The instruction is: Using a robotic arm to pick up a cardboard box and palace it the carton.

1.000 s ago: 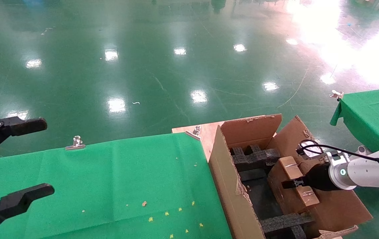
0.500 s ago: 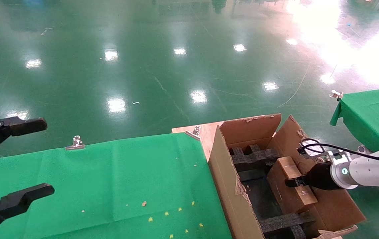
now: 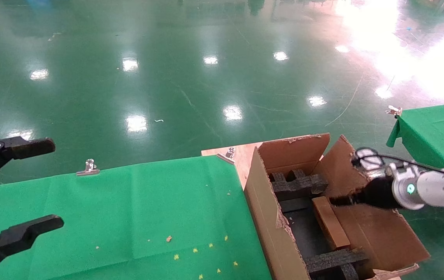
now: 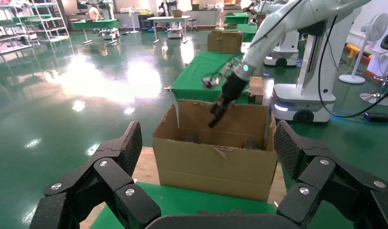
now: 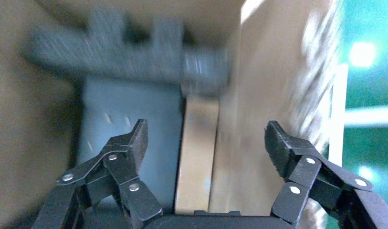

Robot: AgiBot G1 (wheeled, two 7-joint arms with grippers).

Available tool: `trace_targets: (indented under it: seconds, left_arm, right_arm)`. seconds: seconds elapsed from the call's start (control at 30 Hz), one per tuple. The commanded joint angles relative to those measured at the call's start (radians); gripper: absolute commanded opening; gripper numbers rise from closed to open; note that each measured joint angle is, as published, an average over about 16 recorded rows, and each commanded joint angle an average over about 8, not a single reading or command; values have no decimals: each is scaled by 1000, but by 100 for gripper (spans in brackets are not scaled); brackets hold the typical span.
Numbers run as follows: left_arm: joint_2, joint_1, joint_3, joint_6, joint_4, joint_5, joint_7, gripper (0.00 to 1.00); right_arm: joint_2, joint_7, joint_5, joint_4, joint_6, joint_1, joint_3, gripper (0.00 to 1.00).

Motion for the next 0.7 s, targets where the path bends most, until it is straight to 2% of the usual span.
trace_targets:
  seconds: [0.03, 0.17, 0.33, 0.47, 0.7]
  left_arm:
    - [0, 0, 0, 0, 0, 0, 0, 100]
    - [0, 0, 0, 0, 0, 0, 0, 100]
    - [0, 0, 0, 0, 0, 0, 0, 100]
    - [0, 0, 0, 0, 0, 0, 0, 100]
    - [0, 0, 0, 0, 0, 0, 0, 100]
  right_arm:
    - [15, 4, -14, 26, 8, 35, 6, 100]
    - [65, -46, -29, 182, 19, 109, 41, 100]
    - [115, -169, 13, 363, 12, 152, 100, 100]
    - [120, -285, 112, 408, -39, 152, 154, 100]
    - [115, -482, 330, 409, -173, 120, 246, 100]
